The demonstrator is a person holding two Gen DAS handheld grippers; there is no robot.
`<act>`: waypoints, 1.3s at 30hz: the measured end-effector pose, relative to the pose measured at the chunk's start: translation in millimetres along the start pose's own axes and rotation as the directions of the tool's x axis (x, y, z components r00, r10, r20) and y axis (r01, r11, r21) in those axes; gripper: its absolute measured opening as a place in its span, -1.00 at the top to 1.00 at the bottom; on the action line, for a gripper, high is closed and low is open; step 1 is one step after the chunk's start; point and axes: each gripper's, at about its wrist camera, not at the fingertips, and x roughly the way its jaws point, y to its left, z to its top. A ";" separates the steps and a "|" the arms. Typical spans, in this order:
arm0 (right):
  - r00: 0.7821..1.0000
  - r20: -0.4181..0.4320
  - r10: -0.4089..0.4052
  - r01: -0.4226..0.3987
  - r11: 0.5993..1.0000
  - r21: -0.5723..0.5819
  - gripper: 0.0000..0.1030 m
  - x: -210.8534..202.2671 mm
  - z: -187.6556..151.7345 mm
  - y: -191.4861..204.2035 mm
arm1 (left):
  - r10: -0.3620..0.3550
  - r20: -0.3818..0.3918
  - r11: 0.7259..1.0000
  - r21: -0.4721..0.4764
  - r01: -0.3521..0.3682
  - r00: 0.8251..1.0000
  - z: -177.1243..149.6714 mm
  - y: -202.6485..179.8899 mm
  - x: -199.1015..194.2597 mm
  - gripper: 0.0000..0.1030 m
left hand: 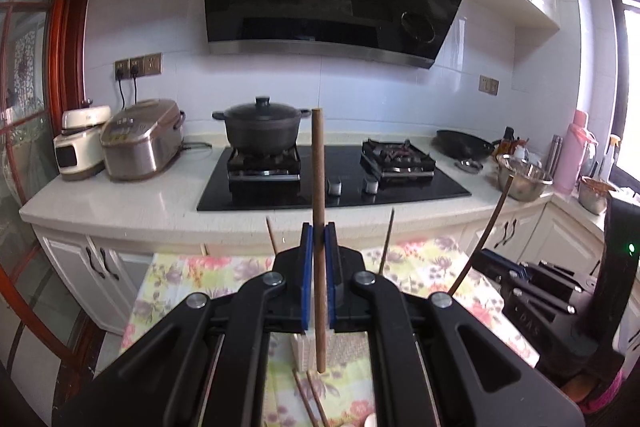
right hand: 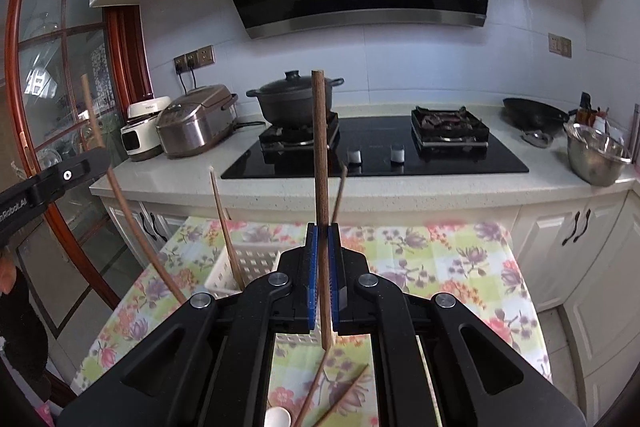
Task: Organize utensils
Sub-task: 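Raise the left gripper's chopstick upright above the caddy while the right gripper carries its chopstick there, then open the left gripper to drop its chopstick into the caddy while the right gripper releases its own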
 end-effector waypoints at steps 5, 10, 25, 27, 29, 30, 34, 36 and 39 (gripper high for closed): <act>1.000 0.023 0.009 -0.009 1.000 -0.022 0.89 7.8 20.1 10.2 | 0.034 0.029 0.999 0.028 -0.035 0.999 22.2 -4.4 17.1 0.88; 1.000 -0.008 0.016 -0.017 1.000 -0.019 0.90 36.1 20.6 10.5 | 0.022 0.000 1.000 -0.004 -0.022 1.000 25.1 1.8 51.9 0.88; 0.984 -0.172 0.044 -0.042 0.999 0.013 0.91 122.4 -22.2 13.7 | -0.040 -0.231 0.997 -0.072 0.024 0.972 -53.5 26.5 143.6 0.88; 0.982 -0.181 0.044 -0.039 0.999 0.029 0.80 125.9 -24.7 10.0 | -0.026 -0.244 0.998 -0.066 0.010 0.970 -59.6 29.8 150.3 0.84; 0.981 -0.189 0.040 -0.031 0.998 0.052 0.69 128.2 -29.2 3.0 | -0.011 -0.246 0.998 -0.064 -0.005 0.969 -63.4 33.4 152.5 0.60; 0.980 -0.192 0.041 -0.030 0.998 0.061 0.59 129.0 -31.6 -0.5 | -0.003 -0.241 0.998 -0.067 -0.013 0.970 -66.2 36.9 152.4 0.44; 0.979 -0.201 0.039 -0.021 0.995 0.093 0.35 124.3 -48.6 -17.7 | 0.044 -0.214 0.995 -0.081 -0.062 0.976 -75.9 49.8 142.8 0.01; 0.977 -0.210 0.037 -0.015 0.994 0.109 0.34 120.4 -60.0 -25.9 | 0.095 -0.185 0.989 -0.095 -0.114 0.978 -85.1 58.6 131.1 -0.31; 0.974 -0.226 0.024 0.005 0.992 0.128 0.34 114.6 -82.7 -37.2 | 0.153 -0.140 0.979 -0.115 -0.169 0.978 -98.7 67.3 111.3 -0.71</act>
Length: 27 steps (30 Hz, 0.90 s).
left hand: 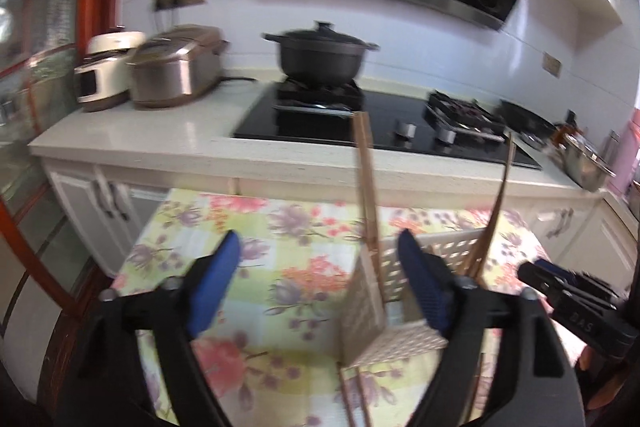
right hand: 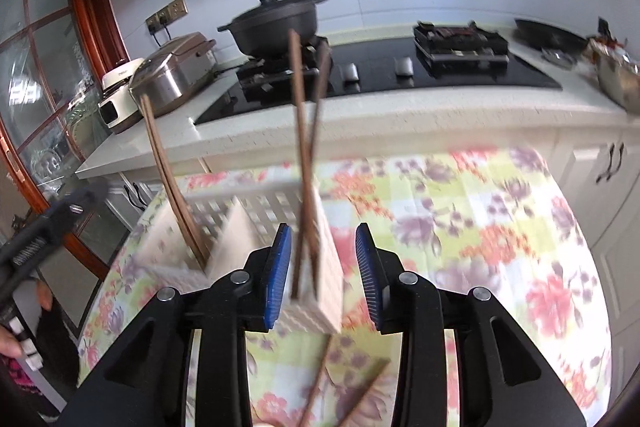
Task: Organize utensils
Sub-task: 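Open the left gripper to drop its chopstick into the caddy while the right gripper releases its own, then move both grippers back over the remaining chopsticks on the table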
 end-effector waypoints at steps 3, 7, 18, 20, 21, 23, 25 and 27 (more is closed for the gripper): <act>1.000 -0.024 -0.018 0.018 1.000 0.005 0.34 2.6 -26.9 -9.5 | 0.077 0.046 0.997 -0.019 -0.076 0.996 -26.2 13.2 -15.4 -0.90; 0.996 -0.069 -0.050 0.051 0.999 0.008 0.33 9.3 -64.5 -18.0 | 0.134 0.013 0.991 0.017 -0.134 0.991 -59.7 19.5 -17.0 -0.91; 0.989 -0.107 -0.106 0.106 0.994 0.002 0.33 10.6 -121.7 -17.1 | 0.150 -0.070 0.988 0.044 -0.148 0.986 -134.6 18.1 -17.8 -0.91; 0.988 -0.105 -0.111 0.113 0.994 0.008 0.33 8.7 -127.1 -17.1 | 0.149 -0.085 0.989 0.038 -0.146 0.985 -144.9 19.0 -18.9 -0.91; 0.988 -0.104 -0.114 0.116 0.993 0.009 0.33 7.9 -128.5 -16.8 | 0.146 -0.095 0.989 0.035 -0.144 0.985 -149.5 19.4 -18.5 -0.91; 0.987 -0.107 -0.121 0.122 0.992 0.006 0.33 8.0 -132.1 -15.7 | 0.140 -0.112 0.990 0.035 -0.137 0.984 -156.7 19.1 -16.7 -0.91; 0.985 -0.115 -0.125 0.127 0.992 0.007 0.33 10.2 -134.2 -15.1 | 0.141 -0.122 0.990 0.036 -0.138 0.982 -163.2 18.7 -14.5 -0.91; 0.982 -0.136 -0.133 0.135 0.991 0.005 0.33 14.4 -135.9 -13.2 | 0.138 -0.132 0.990 0.041 -0.134 0.982 -168.1 18.2 -12.8 -0.91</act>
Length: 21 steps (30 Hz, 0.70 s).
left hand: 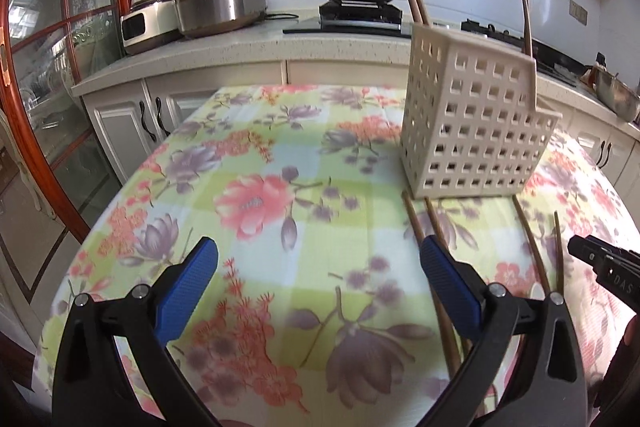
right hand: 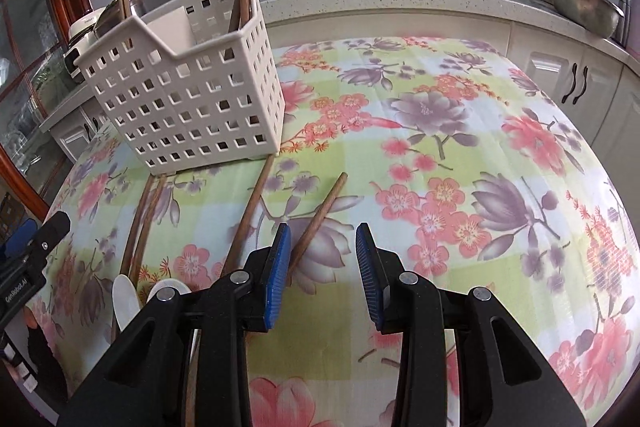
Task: Organize utensils
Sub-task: 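Move both grippers back over the remaining chopsticks on the table, then close the left gripper on a wooden chopstick while the right gripper grasps another chopstick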
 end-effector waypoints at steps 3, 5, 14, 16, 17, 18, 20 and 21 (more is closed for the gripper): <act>0.999 -0.023 -0.032 0.031 0.999 -0.017 0.33 5.8 0.4 7.5 | 0.000 0.003 1.000 0.004 0.000 1.000 -2.7 -0.2 -0.7 -0.91; 0.998 -0.048 -0.042 0.041 0.999 -0.022 0.31 10.4 1.1 12.1 | -0.003 0.004 1.000 0.004 0.003 1.000 -3.4 0.0 -0.2 -0.91; 0.996 -0.037 -0.086 0.081 0.990 -0.118 0.36 9.4 -5.2 22.8 | -0.023 -0.024 1.000 0.013 0.024 0.999 -6.6 0.8 1.9 -0.90; 0.997 -0.038 -0.071 0.066 0.989 -0.131 0.46 7.2 -6.3 19.2 | -0.030 -0.029 0.999 0.014 0.031 0.999 -6.9 0.1 1.6 -0.91; 0.997 -0.036 -0.070 0.064 0.988 -0.141 0.62 6.2 -6.7 18.2 | -0.035 -0.033 0.999 0.014 0.035 0.999 -7.1 -0.7 2.0 -0.91; 0.998 -0.034 -0.059 0.054 0.987 -0.152 0.67 5.1 -7.1 16.1 | -0.041 -0.038 0.999 0.014 0.042 0.998 -7.4 -1.9 2.7 -0.91; 0.999 -0.031 -0.033 0.028 0.988 -0.152 0.73 1.5 -7.4 9.4 | -0.057 -0.052 0.998 0.014 0.058 0.997 -7.9 -4.8 4.4 -0.90; 0.999 -0.028 -0.036 0.032 0.988 -0.150 0.79 0.0 -6.7 6.7 | -0.068 -0.061 0.997 0.017 0.069 0.996 -8.2 -7.0 5.6 -0.90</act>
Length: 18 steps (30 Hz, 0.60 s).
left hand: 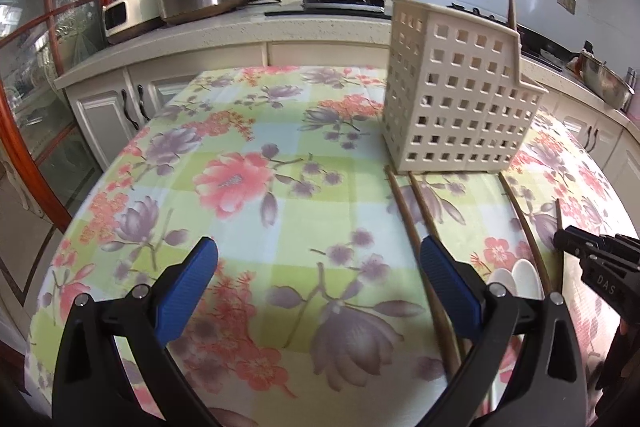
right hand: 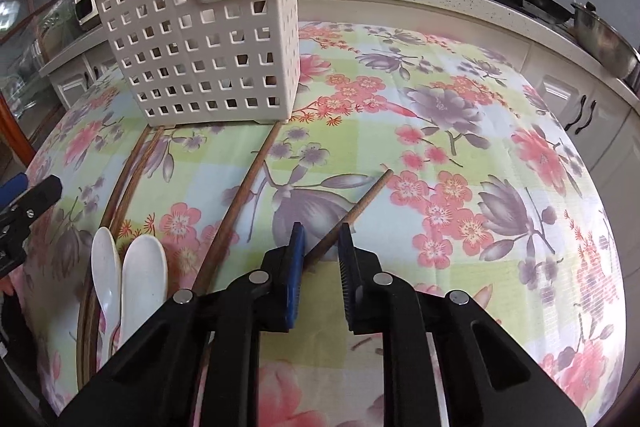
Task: Organize utensils
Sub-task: 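Close the left gripper on a wooden chopstick while the right gripper grasps another chopstick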
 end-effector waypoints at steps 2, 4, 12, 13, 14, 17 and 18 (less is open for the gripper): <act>1.000 0.003 -0.005 0.005 1.000 -0.004 0.86 -2.4 -0.1 -5.1 | -0.012 -0.014 1.000 0.006 0.012 1.000 -0.6 -3.6 2.7 -0.90; 1.000 -0.001 0.010 -0.010 1.000 -0.004 0.86 -3.6 -1.0 -8.2 | -0.028 -0.035 1.000 0.007 0.029 0.999 -1.1 -6.5 6.0 -0.90; 0.998 -0.029 0.050 -0.050 0.999 0.006 0.80 -7.7 -4.1 -12.2 | -0.045 -0.080 0.998 0.032 0.048 0.996 -3.6 -23.7 17.5 -0.68; 0.997 -0.035 0.064 -0.063 0.998 0.021 0.79 -8.0 -4.5 -12.9 | -0.048 -0.086 0.998 0.032 0.051 0.995 -3.6 -25.1 19.0 -0.62; 0.997 -0.037 0.070 -0.069 0.997 0.031 0.79 -8.3 -5.2 -13.3 | -0.054 -0.095 0.998 0.033 0.057 0.994 -3.6 -26.8 20.8 -0.53; 0.995 -0.027 0.097 -0.095 0.994 0.062 0.79 -11.3 -7.1 -16.7 | -0.060 -0.104 0.997 0.038 0.064 0.993 -3.5 -30.4 24.2 -0.43; 0.995 -0.018 0.103 -0.102 0.992 0.070 0.79 -13.1 -7.3 -18.1 | -0.060 -0.105 0.997 0.041 0.064 0.993 -3.2 -31.3 25.5 -0.35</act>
